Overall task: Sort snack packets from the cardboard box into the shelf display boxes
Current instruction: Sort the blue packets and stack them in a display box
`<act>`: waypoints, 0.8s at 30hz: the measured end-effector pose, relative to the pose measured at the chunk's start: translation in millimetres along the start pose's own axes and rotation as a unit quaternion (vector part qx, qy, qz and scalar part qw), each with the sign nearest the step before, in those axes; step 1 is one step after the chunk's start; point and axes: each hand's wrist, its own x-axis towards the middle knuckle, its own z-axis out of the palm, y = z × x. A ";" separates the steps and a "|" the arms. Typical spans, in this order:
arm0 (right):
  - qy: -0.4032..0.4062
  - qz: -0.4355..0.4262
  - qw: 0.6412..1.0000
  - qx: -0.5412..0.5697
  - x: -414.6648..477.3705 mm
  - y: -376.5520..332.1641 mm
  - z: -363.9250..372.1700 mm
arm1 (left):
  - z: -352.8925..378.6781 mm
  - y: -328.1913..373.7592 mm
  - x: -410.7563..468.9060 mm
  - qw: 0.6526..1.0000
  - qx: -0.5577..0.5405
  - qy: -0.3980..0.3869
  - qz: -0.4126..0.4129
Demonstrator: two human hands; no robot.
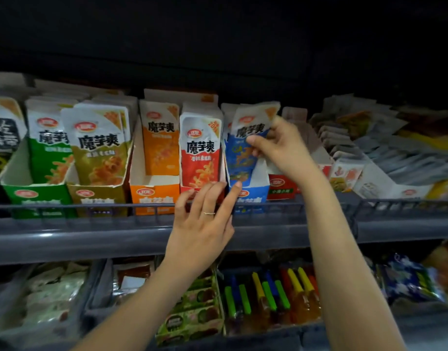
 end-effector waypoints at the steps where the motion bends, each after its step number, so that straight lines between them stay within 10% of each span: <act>1: -0.004 -0.003 1.000 -0.015 1.6 1.9 5.0 | -0.1 0.4 -0.1 1.000 0.002 0.006 -0.001; 24: 0.135 -0.034 0.928 -0.345 -3.9 1.1 31.4 | -4.9 -2.6 -2.4 0.999 -0.009 -0.023 0.041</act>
